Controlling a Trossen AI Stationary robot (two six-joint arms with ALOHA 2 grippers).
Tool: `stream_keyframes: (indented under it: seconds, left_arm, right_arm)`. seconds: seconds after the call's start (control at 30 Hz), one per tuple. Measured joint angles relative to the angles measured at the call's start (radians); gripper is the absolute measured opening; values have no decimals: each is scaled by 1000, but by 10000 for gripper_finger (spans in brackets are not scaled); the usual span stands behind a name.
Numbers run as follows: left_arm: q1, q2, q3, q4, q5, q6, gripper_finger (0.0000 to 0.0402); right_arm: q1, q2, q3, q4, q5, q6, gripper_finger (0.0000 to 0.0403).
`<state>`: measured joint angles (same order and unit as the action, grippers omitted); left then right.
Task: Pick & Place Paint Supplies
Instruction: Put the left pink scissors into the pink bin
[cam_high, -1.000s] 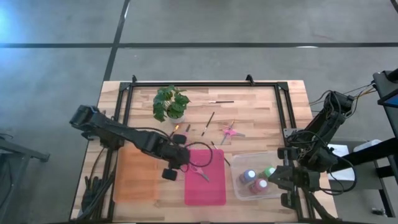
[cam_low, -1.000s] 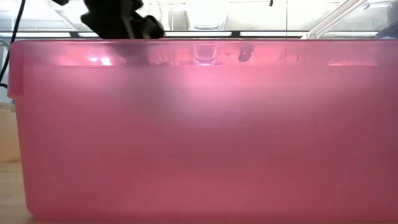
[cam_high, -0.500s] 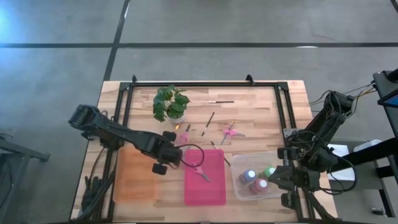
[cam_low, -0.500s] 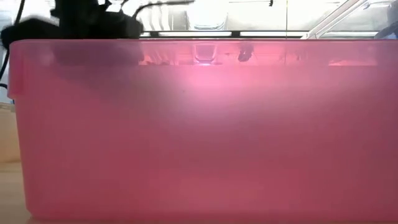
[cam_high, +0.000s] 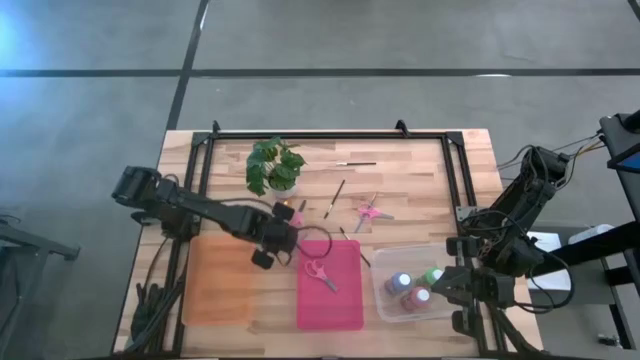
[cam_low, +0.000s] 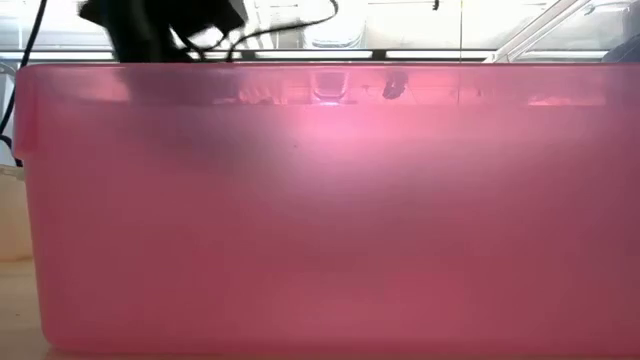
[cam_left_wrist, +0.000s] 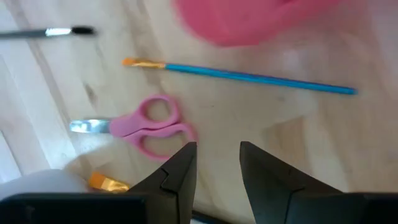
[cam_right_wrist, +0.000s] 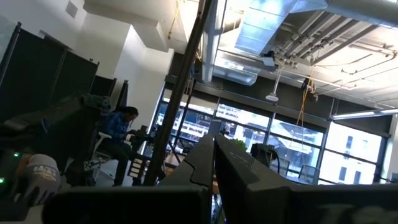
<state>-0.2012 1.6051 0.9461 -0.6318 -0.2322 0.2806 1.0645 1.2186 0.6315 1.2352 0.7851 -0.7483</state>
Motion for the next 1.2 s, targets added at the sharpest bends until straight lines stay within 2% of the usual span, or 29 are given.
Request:
stream_keyframes:
  seconds: [0.2,0.47,0.87,1.2]
  left_arm:
    - [111,0,1,4,145,52,129]
    - [160,9,-4,42,200,116,129]
    - [172,86,-5,72,196,124,129]
    - [190,97,-35,120,198,120,129]
  right_arm:
    - [0,0,0,-6,0,5,9]
    - [0,-2,0,-5,1,-3,9]
    - [0,-2,1,-6,2,1,9]
    - [0,-3,1,-6,3,0,9]
